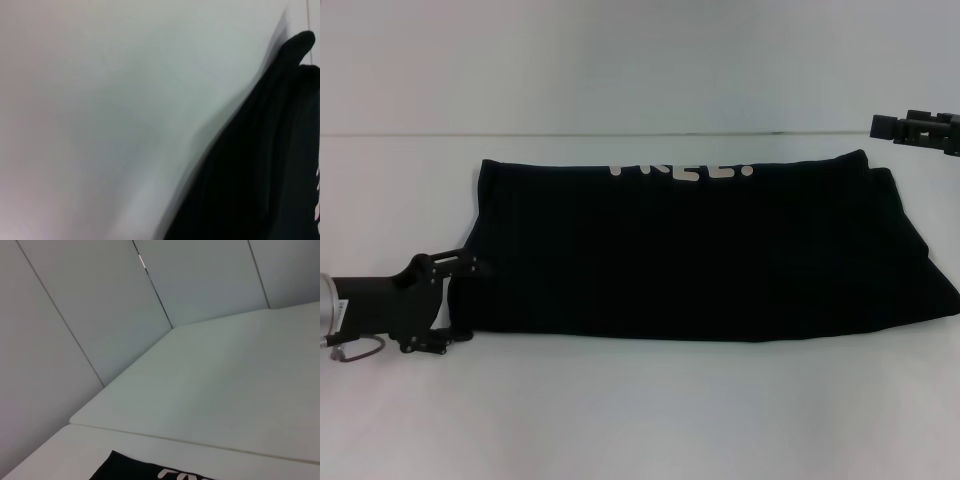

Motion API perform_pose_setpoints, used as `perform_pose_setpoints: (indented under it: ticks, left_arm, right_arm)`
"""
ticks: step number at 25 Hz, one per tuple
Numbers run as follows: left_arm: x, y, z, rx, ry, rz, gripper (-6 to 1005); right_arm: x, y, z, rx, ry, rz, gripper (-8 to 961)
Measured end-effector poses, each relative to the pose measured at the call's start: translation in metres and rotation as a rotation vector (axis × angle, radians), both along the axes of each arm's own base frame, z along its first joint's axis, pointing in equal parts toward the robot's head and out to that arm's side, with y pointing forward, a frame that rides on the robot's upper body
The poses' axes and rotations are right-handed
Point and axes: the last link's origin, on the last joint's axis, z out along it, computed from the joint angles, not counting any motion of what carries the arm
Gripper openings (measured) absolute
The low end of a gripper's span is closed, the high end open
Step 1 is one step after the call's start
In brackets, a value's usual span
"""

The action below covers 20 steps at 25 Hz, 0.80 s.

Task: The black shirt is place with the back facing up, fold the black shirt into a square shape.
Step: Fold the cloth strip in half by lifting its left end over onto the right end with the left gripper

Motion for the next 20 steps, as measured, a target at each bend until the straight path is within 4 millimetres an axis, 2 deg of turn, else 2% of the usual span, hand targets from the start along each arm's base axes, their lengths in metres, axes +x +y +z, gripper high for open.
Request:
perform_pose_setpoints:
  ticks: [20]
  left_arm:
    - [0.0059, 0.0083, 0.0049, 0.023, 0.023, -0.067, 923]
  right_arm:
    - [0.0009, -0.0002, 0.0007, 0.006, 0.000, 0.001, 938]
